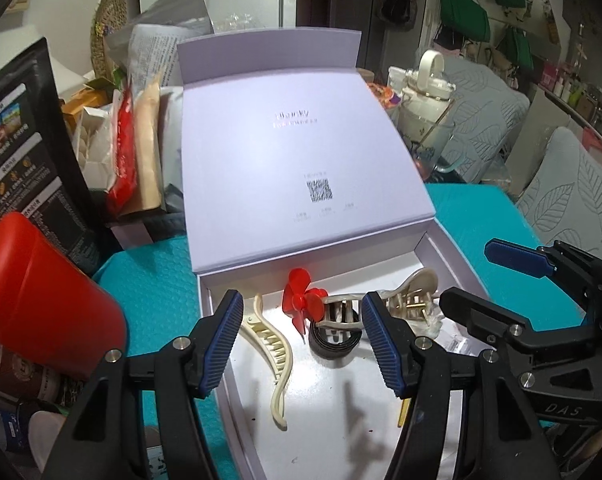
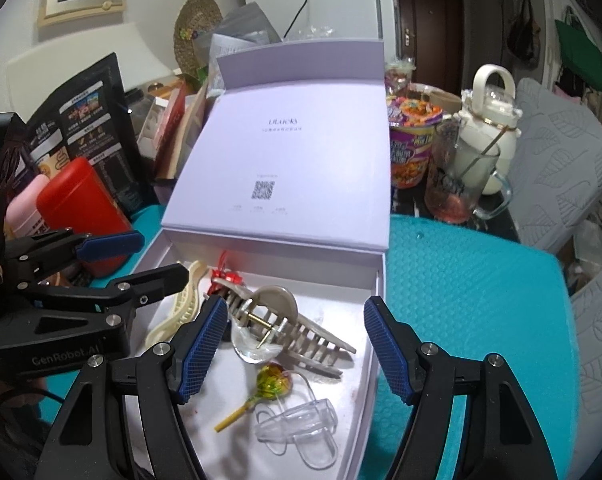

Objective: Organize rigid objects
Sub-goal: 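Withdraw both open tools from the box toward the table items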

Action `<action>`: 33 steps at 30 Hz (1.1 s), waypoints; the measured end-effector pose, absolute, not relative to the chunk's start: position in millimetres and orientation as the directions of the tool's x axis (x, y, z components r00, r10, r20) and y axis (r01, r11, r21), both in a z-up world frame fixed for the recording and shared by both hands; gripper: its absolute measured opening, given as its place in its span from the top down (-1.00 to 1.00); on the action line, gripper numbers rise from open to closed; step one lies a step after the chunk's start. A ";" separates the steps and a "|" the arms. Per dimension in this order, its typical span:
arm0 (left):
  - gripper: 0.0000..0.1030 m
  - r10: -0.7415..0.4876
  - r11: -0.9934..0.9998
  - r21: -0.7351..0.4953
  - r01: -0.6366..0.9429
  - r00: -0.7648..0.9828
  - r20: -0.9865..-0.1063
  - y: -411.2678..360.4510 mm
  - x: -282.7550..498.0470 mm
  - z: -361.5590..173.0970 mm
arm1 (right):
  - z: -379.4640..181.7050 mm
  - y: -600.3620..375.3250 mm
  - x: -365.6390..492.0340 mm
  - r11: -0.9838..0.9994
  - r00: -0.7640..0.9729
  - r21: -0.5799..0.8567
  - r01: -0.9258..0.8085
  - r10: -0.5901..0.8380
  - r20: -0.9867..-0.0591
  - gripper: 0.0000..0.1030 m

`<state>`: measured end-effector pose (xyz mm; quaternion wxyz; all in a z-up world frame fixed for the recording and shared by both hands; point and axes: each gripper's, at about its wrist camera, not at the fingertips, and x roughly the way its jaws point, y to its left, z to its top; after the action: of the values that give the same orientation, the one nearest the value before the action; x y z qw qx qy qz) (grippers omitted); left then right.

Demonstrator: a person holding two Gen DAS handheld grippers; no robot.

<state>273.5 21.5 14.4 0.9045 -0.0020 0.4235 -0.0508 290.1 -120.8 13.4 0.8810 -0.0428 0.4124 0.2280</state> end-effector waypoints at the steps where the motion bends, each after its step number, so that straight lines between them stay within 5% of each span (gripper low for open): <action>1: -0.19 -0.095 0.995 -0.047 0.091 0.643 -0.760 21.8 271.5 18.1 | 16.7 -121.3 288.5 0.894 0.563 0.107 -0.436 0.364 -0.742 -0.39; 33: -0.19 -0.096 0.993 -0.003 0.122 0.764 -0.639 6.8 178.3 95.3 | 92.7 -142.3 207.4 0.905 0.676 0.049 -0.424 0.352 -0.647 -0.39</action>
<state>178.3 6.8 95.3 0.9388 0.0191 0.3389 -0.0579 207.4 -142.3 92.7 0.9140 -0.0527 0.3418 0.2120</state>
